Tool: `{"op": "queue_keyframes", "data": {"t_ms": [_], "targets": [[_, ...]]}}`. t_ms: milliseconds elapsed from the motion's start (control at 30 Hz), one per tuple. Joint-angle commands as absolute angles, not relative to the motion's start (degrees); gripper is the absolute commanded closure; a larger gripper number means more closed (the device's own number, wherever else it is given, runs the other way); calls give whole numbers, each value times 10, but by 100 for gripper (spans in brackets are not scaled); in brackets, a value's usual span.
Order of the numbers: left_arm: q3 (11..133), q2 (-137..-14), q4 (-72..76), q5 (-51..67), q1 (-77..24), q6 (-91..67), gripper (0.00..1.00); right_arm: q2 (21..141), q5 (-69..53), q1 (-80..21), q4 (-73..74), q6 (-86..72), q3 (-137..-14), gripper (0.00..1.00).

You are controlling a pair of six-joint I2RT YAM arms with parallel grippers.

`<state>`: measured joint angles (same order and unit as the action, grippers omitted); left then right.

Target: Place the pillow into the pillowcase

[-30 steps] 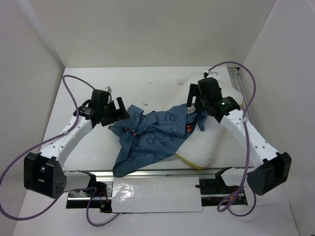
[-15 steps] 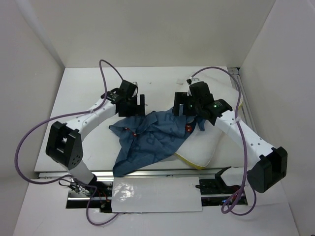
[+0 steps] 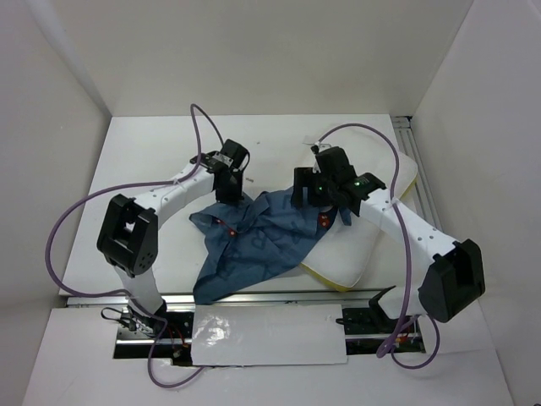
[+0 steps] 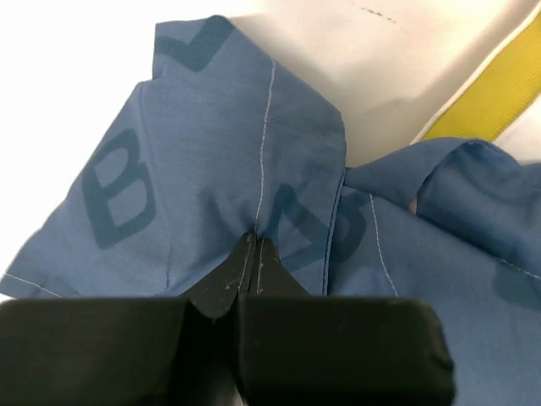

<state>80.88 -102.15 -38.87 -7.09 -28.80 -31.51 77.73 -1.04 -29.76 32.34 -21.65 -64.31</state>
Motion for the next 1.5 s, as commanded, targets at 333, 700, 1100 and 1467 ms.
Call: {"op": "queue_keyframes", "data": {"t_ms": [333,700,1100,1467], "targets": [[767,-890,-381,-179,-290,-359,100,731,-48,-307,251,-203,-622,100],[807,-674,-388,-242,-231,-408,100,620,225,-286,301,-206,-793,100],[1068,-598,-403,-299,-207,-331,100,661,193,-279,307,-60,-1220,100],[1238,-620,-391,-352,-212,-231,100,660,213,-279,225,-5,-1255,100]]}}
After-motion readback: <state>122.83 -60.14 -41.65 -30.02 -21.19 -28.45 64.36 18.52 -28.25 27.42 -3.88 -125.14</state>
